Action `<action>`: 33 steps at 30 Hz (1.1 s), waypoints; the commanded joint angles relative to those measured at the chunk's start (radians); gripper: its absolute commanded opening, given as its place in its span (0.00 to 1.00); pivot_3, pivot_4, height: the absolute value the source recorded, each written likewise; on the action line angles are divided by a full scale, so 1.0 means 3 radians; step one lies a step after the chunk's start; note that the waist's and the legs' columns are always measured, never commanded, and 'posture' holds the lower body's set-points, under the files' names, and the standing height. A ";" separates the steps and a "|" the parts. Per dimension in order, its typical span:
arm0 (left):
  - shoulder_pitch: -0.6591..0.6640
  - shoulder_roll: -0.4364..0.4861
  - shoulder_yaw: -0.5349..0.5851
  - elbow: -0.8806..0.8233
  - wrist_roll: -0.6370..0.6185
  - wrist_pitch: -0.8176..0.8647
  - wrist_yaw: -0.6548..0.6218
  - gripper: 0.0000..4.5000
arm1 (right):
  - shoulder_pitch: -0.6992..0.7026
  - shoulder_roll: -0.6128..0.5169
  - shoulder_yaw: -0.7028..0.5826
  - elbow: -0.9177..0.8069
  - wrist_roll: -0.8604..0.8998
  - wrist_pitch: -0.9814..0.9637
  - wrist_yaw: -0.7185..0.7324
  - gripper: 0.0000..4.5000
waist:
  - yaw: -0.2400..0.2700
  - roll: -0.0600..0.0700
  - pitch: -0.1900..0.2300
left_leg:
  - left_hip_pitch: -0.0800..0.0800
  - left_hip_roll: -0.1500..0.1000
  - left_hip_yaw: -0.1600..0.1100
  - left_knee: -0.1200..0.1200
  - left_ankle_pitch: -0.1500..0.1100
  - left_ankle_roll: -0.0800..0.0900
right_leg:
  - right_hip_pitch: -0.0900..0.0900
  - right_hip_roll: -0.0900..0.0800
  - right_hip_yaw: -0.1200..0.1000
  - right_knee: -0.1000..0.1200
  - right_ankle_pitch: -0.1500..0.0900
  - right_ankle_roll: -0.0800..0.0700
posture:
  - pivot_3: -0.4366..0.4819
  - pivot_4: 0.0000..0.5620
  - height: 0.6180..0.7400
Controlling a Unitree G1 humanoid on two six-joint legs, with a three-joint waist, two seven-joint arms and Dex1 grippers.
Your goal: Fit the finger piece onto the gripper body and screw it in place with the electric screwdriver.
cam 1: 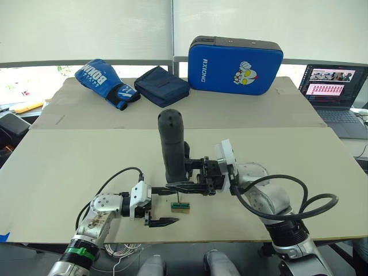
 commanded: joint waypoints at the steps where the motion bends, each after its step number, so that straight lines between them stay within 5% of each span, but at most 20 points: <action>1: 0.0023 0.0047 0.0138 -0.0118 -0.0163 -0.0019 -0.0101 0.99 | -0.0117 0.0022 -0.0124 -0.0259 0.0182 0.0050 -0.0033 0.43 | 0.0000 0.0000 0.0000 | 0.0000 0.0000 0.0000 0.0000 0.0000 0.0000 | 0.0000 0.0000 0.0000 0.0000 0.0000 0.0000 | 0.48 0.27 1.00; 23: 0.0290 0.0636 0.1165 -0.0616 -0.0948 0.0733 -0.0136 0.99 | -0.0170 -0.0618 -0.0878 -0.0989 0.0801 0.0568 -0.0412 0.43 | -0.0005 -0.0002 0.0005 | -0.0003 0.0001 0.0000 0.0000 0.0000 0.0000 | -0.0002 -0.0001 0.0000 -0.0002 -0.0001 0.0001 | 0.48 0.27 1.00; 33: 0.0014 0.0423 0.0883 -0.0528 -0.0556 0.0860 0.0275 0.99 | -0.0209 -0.0762 -0.0949 -0.1079 0.0908 0.0651 -0.0532 0.43 | 0.0005 -0.0004 0.0006 | -0.0004 0.0000 0.0001 0.0000 0.0000 0.0000 | -0.0001 -0.0001 0.0000 -0.0004 0.0000 0.0001 | 0.48 0.27 1.00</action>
